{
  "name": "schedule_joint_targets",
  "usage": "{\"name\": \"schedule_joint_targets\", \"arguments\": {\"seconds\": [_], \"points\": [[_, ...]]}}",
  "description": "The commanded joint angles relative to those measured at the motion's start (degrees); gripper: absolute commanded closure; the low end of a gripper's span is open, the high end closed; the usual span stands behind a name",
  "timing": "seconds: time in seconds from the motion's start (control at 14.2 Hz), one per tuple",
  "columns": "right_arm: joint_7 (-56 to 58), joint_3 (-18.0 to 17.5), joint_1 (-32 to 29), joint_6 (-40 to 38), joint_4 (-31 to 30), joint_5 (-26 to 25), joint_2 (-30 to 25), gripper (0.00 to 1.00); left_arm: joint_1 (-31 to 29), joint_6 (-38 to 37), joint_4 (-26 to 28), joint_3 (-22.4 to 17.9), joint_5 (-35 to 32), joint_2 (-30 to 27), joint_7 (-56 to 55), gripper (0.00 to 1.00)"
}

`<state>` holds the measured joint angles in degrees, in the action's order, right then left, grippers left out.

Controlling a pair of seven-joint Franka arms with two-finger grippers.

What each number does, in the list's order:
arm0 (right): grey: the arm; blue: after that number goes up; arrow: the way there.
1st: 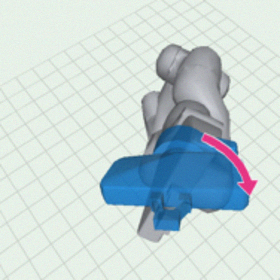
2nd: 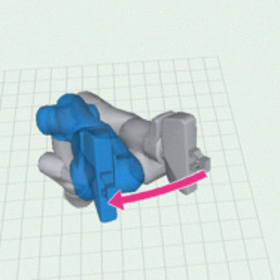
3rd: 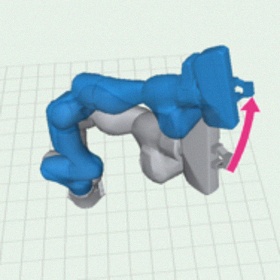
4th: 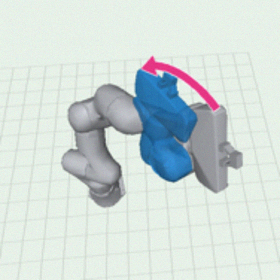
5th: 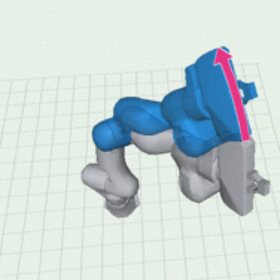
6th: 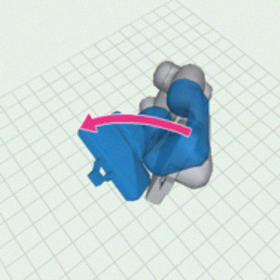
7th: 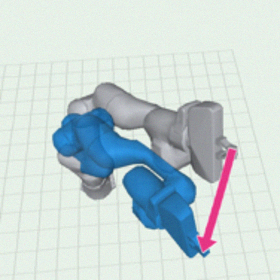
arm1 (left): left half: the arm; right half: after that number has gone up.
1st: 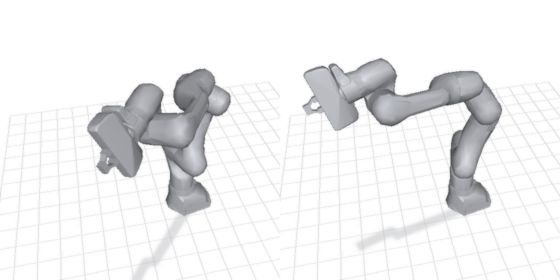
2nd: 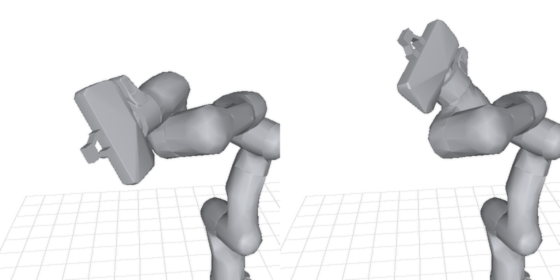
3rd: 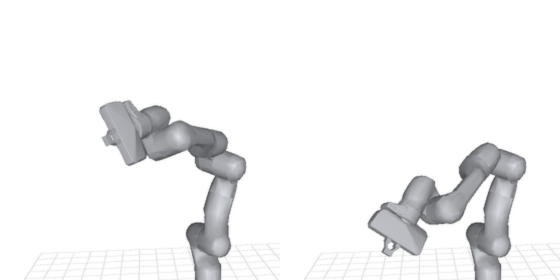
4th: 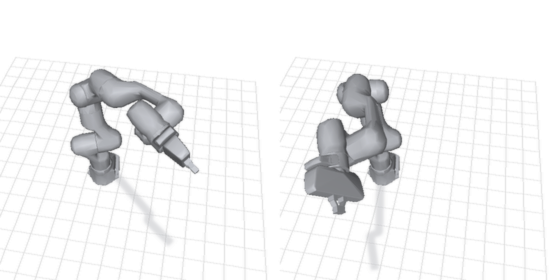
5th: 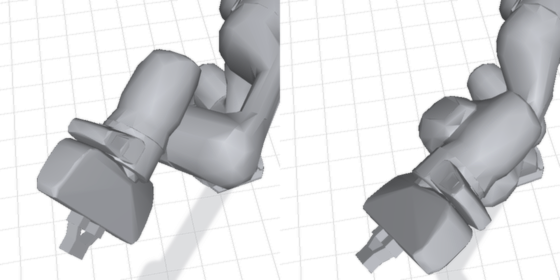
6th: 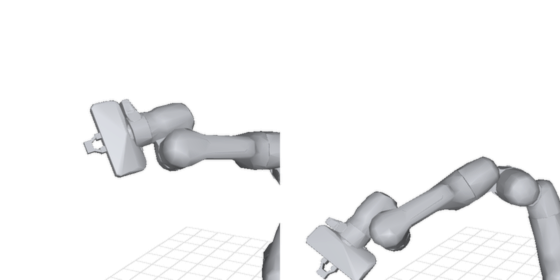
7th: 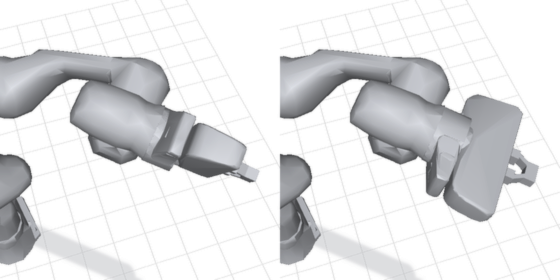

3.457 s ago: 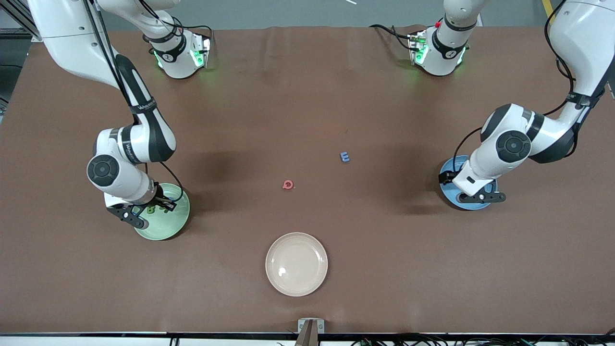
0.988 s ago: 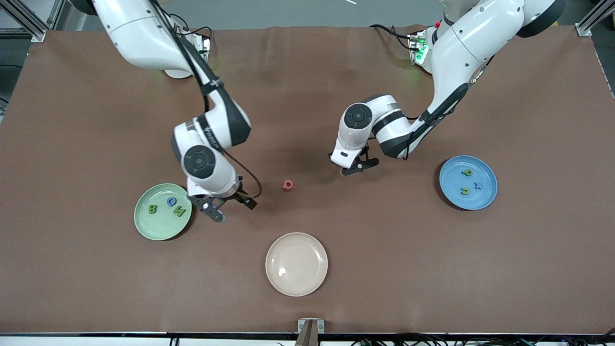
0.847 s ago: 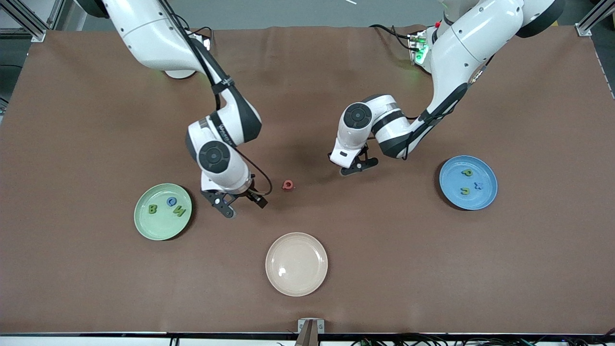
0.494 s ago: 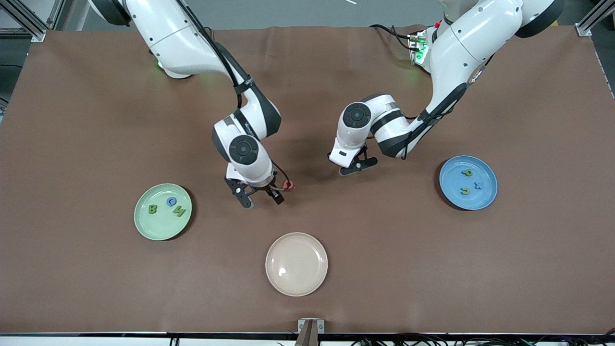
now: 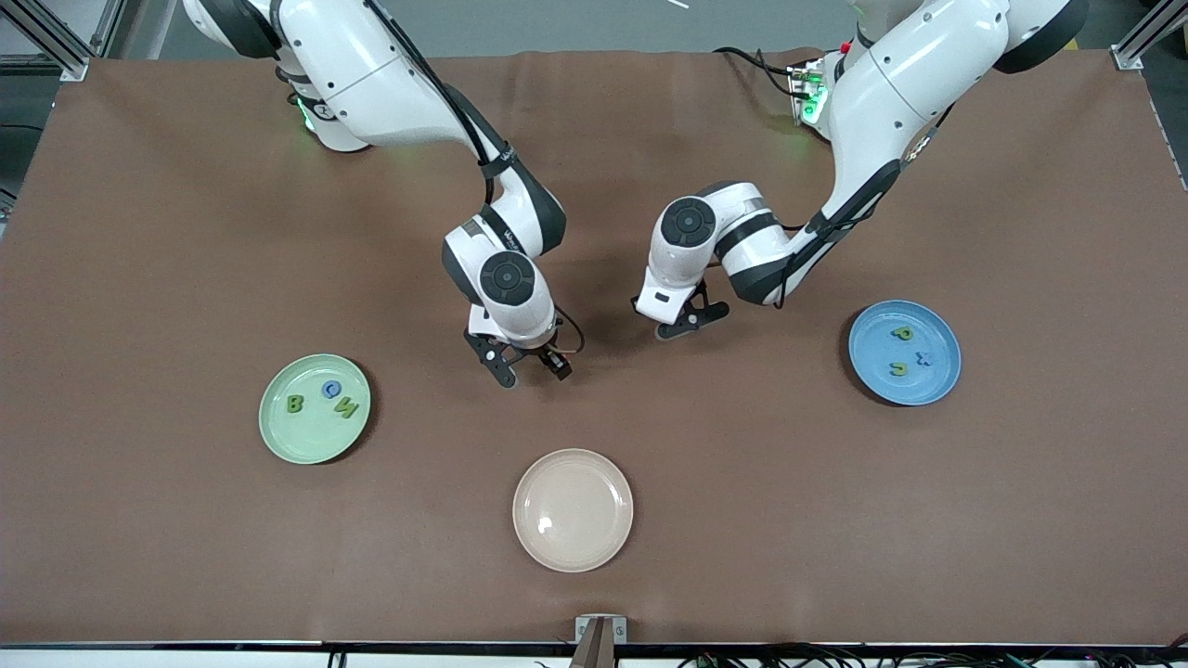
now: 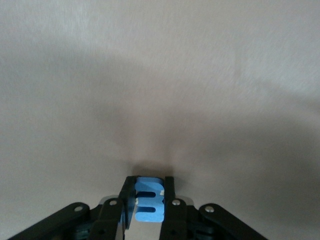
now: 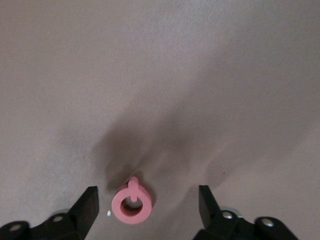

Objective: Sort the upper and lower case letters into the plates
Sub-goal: 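Carry the m with the left gripper while the right gripper reaches the o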

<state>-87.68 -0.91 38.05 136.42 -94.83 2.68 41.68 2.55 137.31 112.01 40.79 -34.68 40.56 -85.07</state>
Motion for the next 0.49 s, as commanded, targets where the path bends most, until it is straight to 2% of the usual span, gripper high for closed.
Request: {"name": "schedule_joint_targets", "arguments": {"seconds": [0.0, 0.21, 0.35, 0.42], "points": [[-1.09, 0.55, 1.24, 0.69, -0.35, -0.04, -0.11, 0.19, -0.7, -6.23, -3.89, 0.16, 0.76, -1.88, 0.87, 0.92], [-1.09, 0.55, 1.42, 0.86, -0.18, -0.13, 0.42, 0.27, -3.76, -12.93, -7.6, 0.16, 0.85, -4.6, 7.18, 0.94], [-1.09, 0.55, 1.42, 1.21, 0.09, 0.04, 0.86, 0.36, -9.64, -13.03, -7.25, 2.08, 1.11, -6.71, 12.28, 0.94], [-1.09, 0.55, 1.33, 1.39, 0.09, 0.13, 0.95, 0.39, -14.28, -13.03, -6.99, 4.36, 1.54, -7.07, 15.43, 0.94]]}}
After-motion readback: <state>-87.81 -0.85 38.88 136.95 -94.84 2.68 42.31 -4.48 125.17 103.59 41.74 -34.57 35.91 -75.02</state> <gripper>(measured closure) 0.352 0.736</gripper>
